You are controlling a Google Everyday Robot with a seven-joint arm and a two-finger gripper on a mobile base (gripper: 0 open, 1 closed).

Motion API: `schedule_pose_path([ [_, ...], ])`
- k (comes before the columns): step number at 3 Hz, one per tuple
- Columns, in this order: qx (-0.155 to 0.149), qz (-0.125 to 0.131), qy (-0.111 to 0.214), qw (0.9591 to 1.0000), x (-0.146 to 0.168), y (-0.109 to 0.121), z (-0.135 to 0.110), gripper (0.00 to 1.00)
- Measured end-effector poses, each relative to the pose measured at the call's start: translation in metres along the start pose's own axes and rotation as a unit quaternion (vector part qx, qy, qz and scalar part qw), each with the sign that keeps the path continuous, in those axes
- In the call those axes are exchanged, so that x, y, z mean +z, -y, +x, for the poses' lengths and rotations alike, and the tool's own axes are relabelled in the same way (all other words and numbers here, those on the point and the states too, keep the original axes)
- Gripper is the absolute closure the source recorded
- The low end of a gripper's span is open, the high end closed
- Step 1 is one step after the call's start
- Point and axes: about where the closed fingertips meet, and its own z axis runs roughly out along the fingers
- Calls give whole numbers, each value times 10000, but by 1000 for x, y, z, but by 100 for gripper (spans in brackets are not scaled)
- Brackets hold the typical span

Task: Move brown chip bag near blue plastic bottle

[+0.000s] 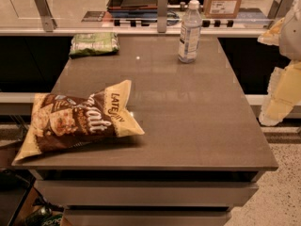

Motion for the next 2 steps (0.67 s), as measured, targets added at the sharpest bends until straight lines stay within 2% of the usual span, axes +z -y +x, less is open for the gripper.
schedule_pose_path([
  [1,0,1,1,10000,0,0,0,0],
  [2,-83,146,336,9993,7,2,-12,0],
])
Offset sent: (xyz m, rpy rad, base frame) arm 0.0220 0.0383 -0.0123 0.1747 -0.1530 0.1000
